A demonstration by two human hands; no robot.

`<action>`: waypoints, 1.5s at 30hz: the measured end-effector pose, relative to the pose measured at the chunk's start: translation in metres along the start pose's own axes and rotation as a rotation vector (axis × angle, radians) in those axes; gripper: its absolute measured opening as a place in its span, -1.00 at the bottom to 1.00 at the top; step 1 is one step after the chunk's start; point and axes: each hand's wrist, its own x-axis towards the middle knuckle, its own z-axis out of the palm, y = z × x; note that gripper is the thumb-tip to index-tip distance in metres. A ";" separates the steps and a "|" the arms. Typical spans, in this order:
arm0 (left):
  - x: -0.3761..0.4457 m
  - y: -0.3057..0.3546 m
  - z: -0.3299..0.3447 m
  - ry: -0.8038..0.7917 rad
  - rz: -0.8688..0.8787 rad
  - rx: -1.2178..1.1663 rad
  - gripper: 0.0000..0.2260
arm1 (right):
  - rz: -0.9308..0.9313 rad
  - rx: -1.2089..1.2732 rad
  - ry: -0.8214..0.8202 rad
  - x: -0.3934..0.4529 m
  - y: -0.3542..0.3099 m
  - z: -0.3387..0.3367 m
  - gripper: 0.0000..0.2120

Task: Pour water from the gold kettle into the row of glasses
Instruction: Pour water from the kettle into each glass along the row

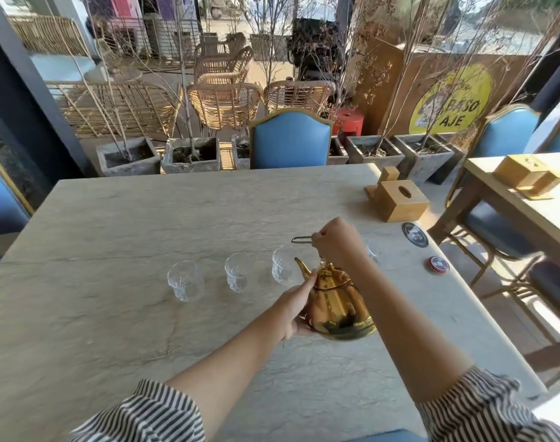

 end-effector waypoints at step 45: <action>-0.025 0.023 0.035 -0.047 0.008 -0.023 -0.34 | -0.096 -0.135 0.002 -0.006 -0.026 -0.058 -0.75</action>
